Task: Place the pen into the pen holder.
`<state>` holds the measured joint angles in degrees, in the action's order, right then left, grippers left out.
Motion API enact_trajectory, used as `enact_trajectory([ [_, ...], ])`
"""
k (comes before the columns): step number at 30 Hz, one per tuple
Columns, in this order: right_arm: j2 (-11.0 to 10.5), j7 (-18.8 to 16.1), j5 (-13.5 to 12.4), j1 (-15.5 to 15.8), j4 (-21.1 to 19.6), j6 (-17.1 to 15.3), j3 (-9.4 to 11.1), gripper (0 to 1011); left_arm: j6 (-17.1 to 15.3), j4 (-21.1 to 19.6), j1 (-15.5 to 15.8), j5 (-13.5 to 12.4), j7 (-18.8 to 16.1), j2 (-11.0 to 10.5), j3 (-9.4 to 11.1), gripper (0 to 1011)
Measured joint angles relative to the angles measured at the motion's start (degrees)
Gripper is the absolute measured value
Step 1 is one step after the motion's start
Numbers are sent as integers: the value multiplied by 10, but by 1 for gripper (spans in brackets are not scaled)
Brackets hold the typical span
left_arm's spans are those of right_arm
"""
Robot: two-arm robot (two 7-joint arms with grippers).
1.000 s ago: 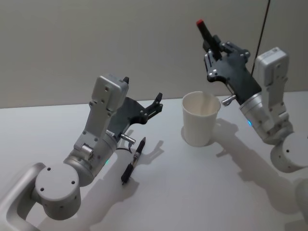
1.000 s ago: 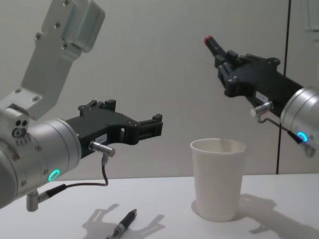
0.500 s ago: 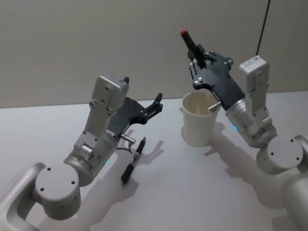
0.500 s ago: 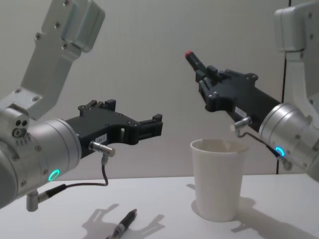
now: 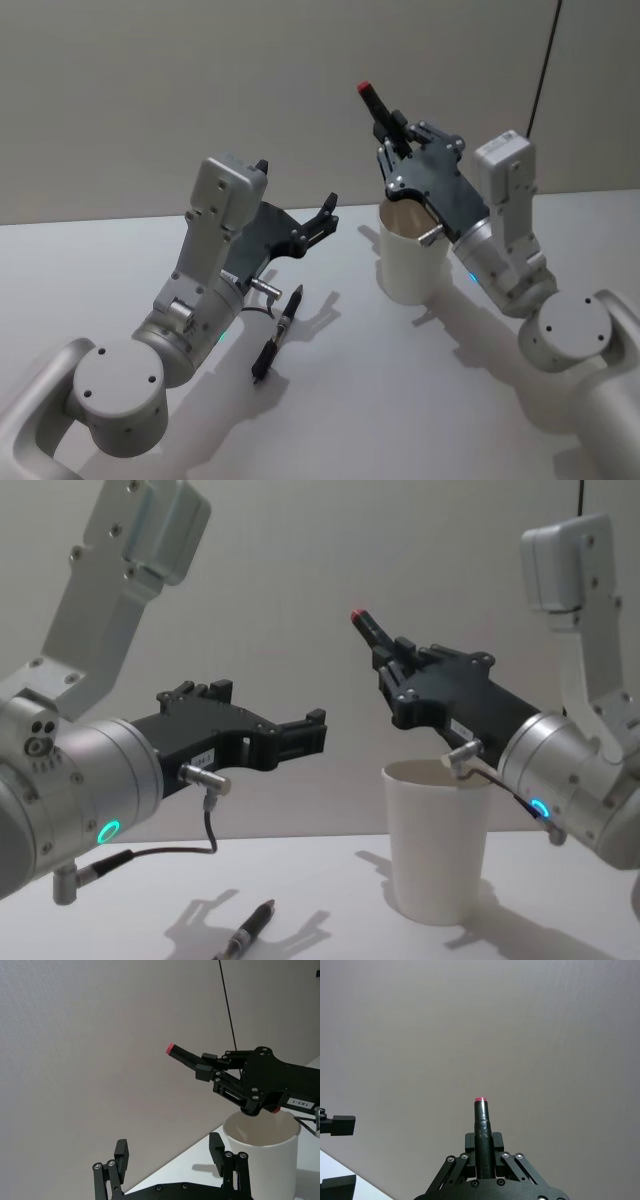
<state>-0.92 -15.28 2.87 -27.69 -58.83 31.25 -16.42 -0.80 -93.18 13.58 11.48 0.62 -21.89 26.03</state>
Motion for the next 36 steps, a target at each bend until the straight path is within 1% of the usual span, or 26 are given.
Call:
enact_trajectory([
  [3,1,0,0,0,2,0,-1,191,0,0,0,0,0,0,0,1001],
  [7,2,1,0,0,4,0,-2,280,0,0,0,0,0,0,0,1001],
  [10,2,1,1,0,6,1,-4,389,0,0,0,0,0,0,0,1001],
  [12,3,1,1,0,7,1,-4,435,0,0,0,0,0,0,0,1001],
  [13,3,2,1,0,7,1,-4,496,0,0,0,0,0,0,0,1001],
  [15,3,2,1,0,8,1,-4,529,0,0,0,0,0,0,0,1001],
  [17,3,2,1,0,8,1,-5,617,0,0,0,0,0,0,0,1001],
  [19,3,2,1,0,9,1,-5,671,0,0,0,0,0,0,0,1001],
  [20,3,2,1,0,9,1,-5,671,0,0,0,0,0,0,0,1001],
  [22,3,2,1,0,9,1,-5,777,0,0,0,0,0,0,0,1001],
  [23,3,2,1,0,9,1,-5,794,0,0,0,0,0,0,0,1001],
  [24,4,2,1,0,10,1,-5,832,0,0,0,0,0,0,0,1001],
  [25,4,2,1,0,10,1,-5,832,0,0,0,0,0,0,0,1001],
  [26,4,2,1,0,9,1,-5,883,0,0,0,0,0,0,0,1001],
  [27,4,2,1,0,9,1,-5,902,0,0,0,0,0,0,0,1001],
  [28,3,2,0,0,8,1,-5,951,0,0,0,0,0,0,0,1001],
  [32,2,-1,-5,3,-3,-3,-4,1001,0,0,0,0,0,0,0,1001],
  [36,-1,-5,-14,8,-23,-12,-2,1001,0,0,0,0,0,0,0,1001],
])
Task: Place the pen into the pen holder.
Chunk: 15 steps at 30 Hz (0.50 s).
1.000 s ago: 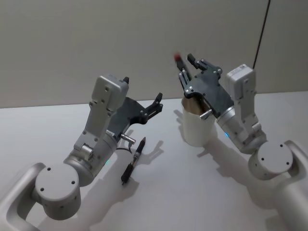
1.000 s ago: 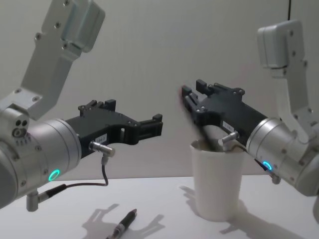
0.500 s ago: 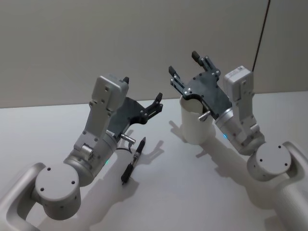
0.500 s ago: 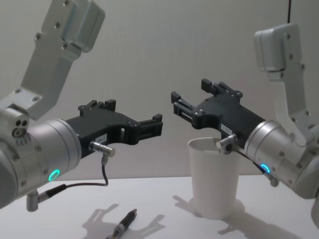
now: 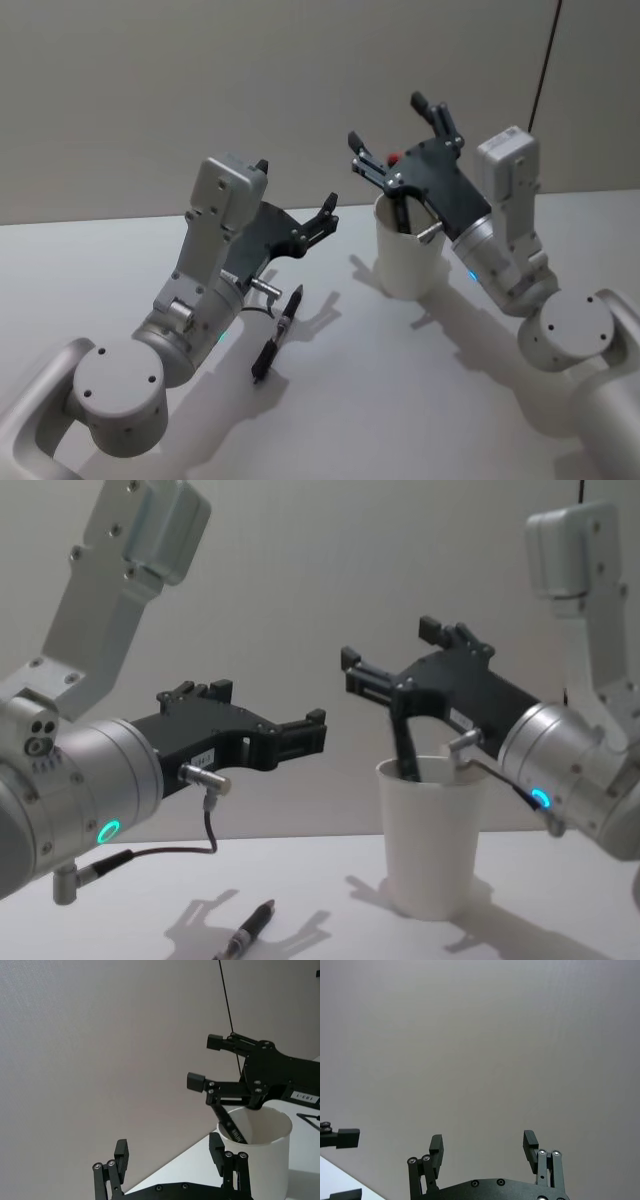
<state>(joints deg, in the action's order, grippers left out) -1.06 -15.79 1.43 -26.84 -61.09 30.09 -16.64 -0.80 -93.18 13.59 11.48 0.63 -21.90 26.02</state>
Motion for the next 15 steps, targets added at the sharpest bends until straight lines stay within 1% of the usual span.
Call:
enact_trajectory([
  [4,-7,-1,-11,11,-30,-11,4,1001,0,0,0,0,0,0,0,1001],
  [6,-8,-1,-12,13,-36,-13,5,1002,0,0,0,0,0,0,0,1001],
  [7,-11,-1,-16,18,-48,-18,7,1001,0,0,0,0,0,0,0,1001],
  [9,-14,0,-19,23,-58,-23,8,1001,0,0,0,0,0,0,0,1001],
  [11,-20,4,-23,34,-80,-33,12,1001,0,0,0,0,0,0,0,1001],
  [14,-25,9,-26,42,-95,-40,14,1001,0,0,0,0,0,0,0,1001],
  [15,-29,12,-28,49,-108,-46,16,1001,0,0,0,0,0,0,0,1001],
])
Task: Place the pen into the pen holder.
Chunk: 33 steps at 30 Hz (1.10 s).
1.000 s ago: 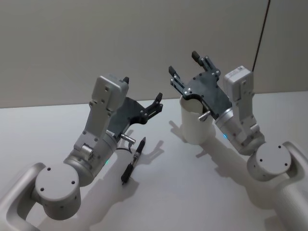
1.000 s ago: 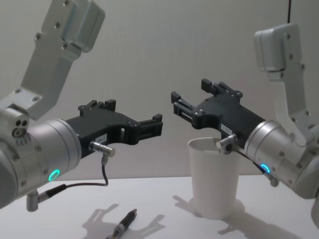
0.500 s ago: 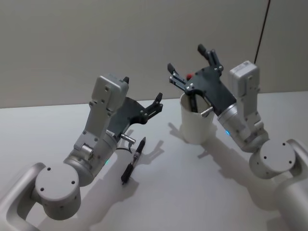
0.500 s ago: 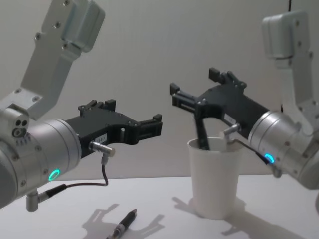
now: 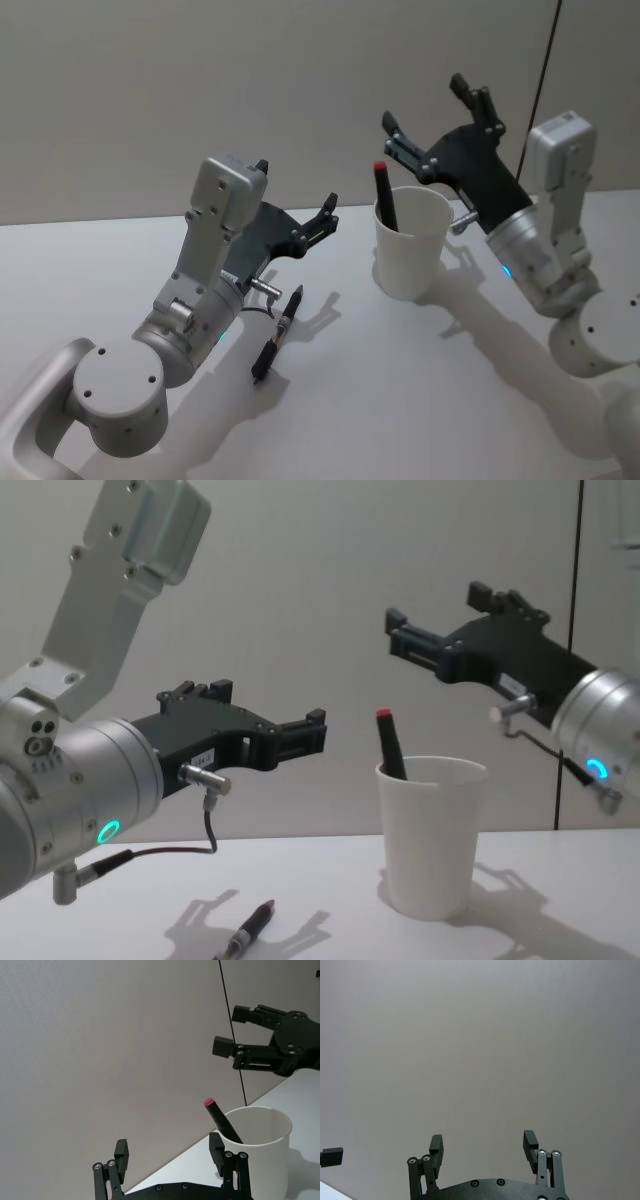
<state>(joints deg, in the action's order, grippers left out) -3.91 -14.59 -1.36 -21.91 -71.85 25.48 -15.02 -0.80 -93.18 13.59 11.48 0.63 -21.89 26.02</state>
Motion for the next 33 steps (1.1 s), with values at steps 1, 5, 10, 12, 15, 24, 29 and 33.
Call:
enact_trajectory([
  [1,-2,2,-1,3,-5,-4,1,1001,0,0,0,0,0,0,0,1001],
  [5,-8,8,-4,14,-23,-12,4,1001,0,0,0,0,0,0,0,1001],
  [10,-10,9,-6,17,-27,-17,4,1001,0,0,0,0,0,0,0,1001],
  [12,-12,11,-9,20,-32,-21,4,1001,0,0,0,0,0,0,0,1001],
  [15,-20,17,-17,33,-47,-36,5,1001,0,0,0,0,0,0,0,1001],
  [24,-50,37,-47,76,-102,-89,9,1001,0,0,0,0,0,0,0,1001],
  [29,-70,50,-67,105,-139,-124,11,1001,0,0,0,0,0,0,0,1001],
  [33,-85,60,-81,126,-165,-150,12,1001,0,0,0,0,0,0,0,1001],
])
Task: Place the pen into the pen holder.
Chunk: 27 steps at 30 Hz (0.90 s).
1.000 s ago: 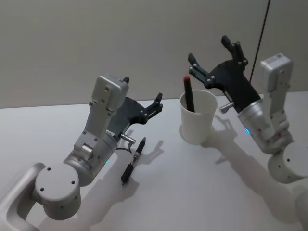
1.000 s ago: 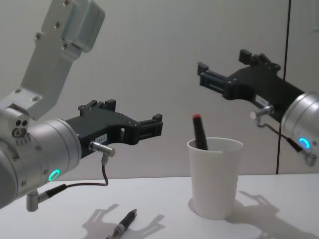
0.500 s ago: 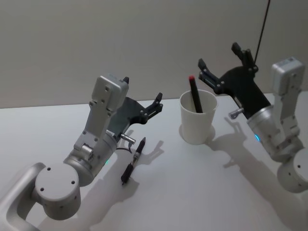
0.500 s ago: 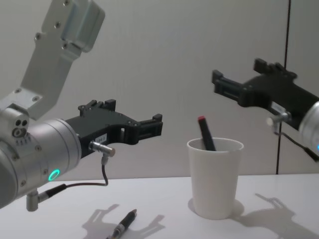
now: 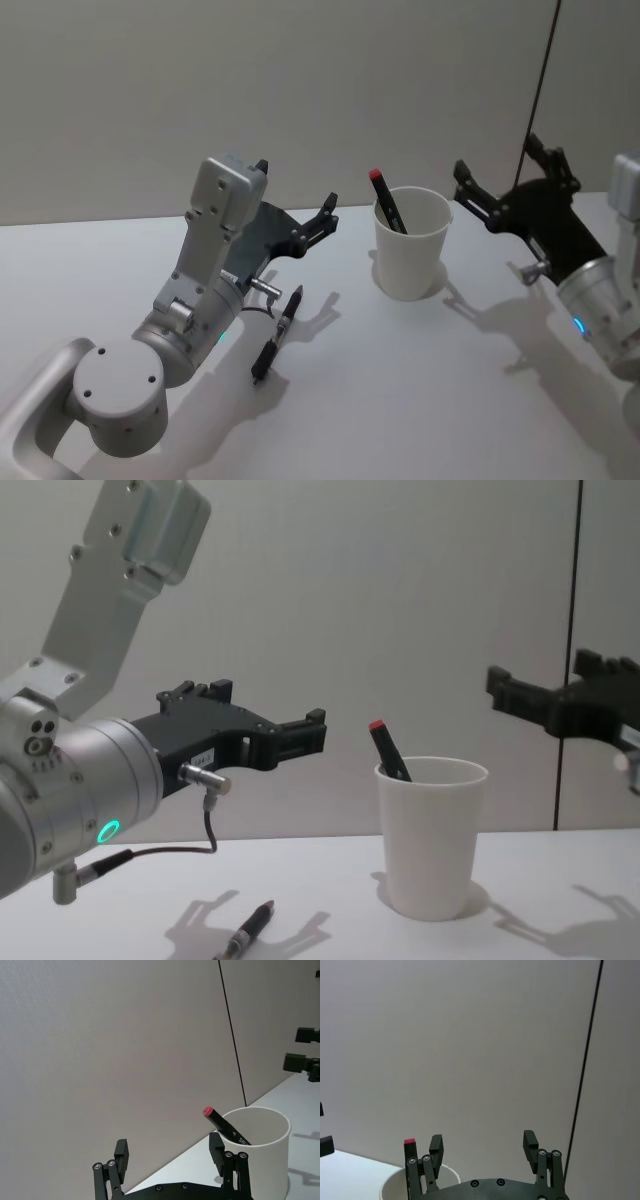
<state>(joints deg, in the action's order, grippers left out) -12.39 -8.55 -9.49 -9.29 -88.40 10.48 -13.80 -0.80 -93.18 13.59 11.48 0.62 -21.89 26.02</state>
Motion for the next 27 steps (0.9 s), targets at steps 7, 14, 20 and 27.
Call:
enact_trajectory([
  [7,-25,18,-26,37,-47,-46,3,1001,0,0,0,0,0,0,0,1001],
  [14,-53,36,-53,77,-98,-95,6,1002,0,0,0,0,0,0,0,1001],
  [20,-65,45,-66,95,-121,-117,8,1001,0,0,0,0,0,0,0,1001],
  [27,-69,48,-70,101,-128,-125,9,1001,0,0,0,0,0,0,0,1001],
])
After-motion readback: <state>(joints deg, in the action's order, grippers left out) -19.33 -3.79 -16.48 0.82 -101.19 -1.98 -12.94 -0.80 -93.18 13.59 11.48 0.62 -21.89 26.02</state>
